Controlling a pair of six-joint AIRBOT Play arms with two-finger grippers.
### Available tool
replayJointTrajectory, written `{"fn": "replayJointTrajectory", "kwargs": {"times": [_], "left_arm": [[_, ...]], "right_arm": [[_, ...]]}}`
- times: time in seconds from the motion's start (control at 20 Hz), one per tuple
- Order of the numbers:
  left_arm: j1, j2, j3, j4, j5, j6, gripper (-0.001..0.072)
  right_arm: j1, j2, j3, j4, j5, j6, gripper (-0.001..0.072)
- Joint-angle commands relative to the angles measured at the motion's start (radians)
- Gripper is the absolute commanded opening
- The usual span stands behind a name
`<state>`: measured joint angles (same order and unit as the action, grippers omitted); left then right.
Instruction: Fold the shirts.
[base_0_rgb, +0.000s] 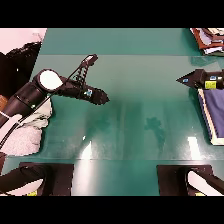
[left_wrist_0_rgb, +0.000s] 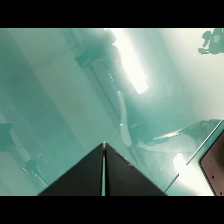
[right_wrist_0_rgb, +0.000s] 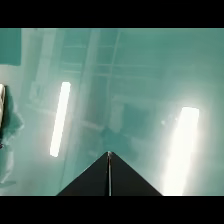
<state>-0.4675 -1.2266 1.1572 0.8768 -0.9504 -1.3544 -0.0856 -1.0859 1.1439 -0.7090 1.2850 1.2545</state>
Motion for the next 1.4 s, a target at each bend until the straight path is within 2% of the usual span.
{"fn": "replayJointTrajectory", "kwargs": {"times": [0.0, 0.55, 0.65, 0.75, 0.9, 1.1, 1.15, 1.2, 1.25, 1.3, 1.35], "left_arm": [[0.0, 0.0, -0.001, 0.0, 0.0, 0.0, 0.0029], [0.0, 0.0, -0.001, -0.001, 0.001, 0.0, 0.0029], [0.0, 0.0, 0.0, -0.024, 0.035, 0.001, 0.0029], [0.037, 0.011, 0.013, 0.005, 0.023, 0.0, 0.0029], [0.202, 0.077, 0.063, 0.131, -0.138, -0.011, 0.0029], [0.463, 0.204, 0.064, 0.539, -0.285, -0.097, 0.0029], [0.515, 0.215, 0.064, 0.616, -0.329, -0.096, 0.0033], [0.568, 0.214, 0.062, 0.667, -0.361, -0.094, 0.0265], [0.616, 0.21, 0.052, 0.68, -0.367, -0.097, 0.0625], [0.653, 0.205, 0.039, 0.68, -0.353, -0.098, 0.0718], [0.684, 0.202, 0.012, 0.68, -0.318, -0.101, 0.0711]], "right_arm": [[-0.002, 0.001, 0.0, 0.002, 0.01, 0.0, 0.0018], [-0.002, 0.001, 0.0, 0.002, 0.048, 0.0, 0.0018], [-0.002, 0.001, 0.0, 0.002, 0.06, 0.0, 0.0018], [-0.002, 0.001, 0.0, 0.002, 0.062, 0.0, 0.0018], [-0.002, 0.001, 0.0, 0.002, 0.062, 0.0, 0.0018], [-0.002, 0.001, 0.0, 0.002, 0.056, 0.0, 0.0018], [-0.002, 0.001, 0.0, 0.002, 0.053, 0.0, 0.0018], [-0.002, 0.001, 0.0, 0.002, 0.049, 0.0, 0.0018], [-0.002, 0.001, 0.0, 0.002, 0.046, 0.0, 0.0018], [-0.002, 0.001, 0.0, 0.002, 0.042, 0.0, 0.0018], [-0.002, 0.001, 0.0, 0.002, 0.038, 0.0, 0.0018]]}}
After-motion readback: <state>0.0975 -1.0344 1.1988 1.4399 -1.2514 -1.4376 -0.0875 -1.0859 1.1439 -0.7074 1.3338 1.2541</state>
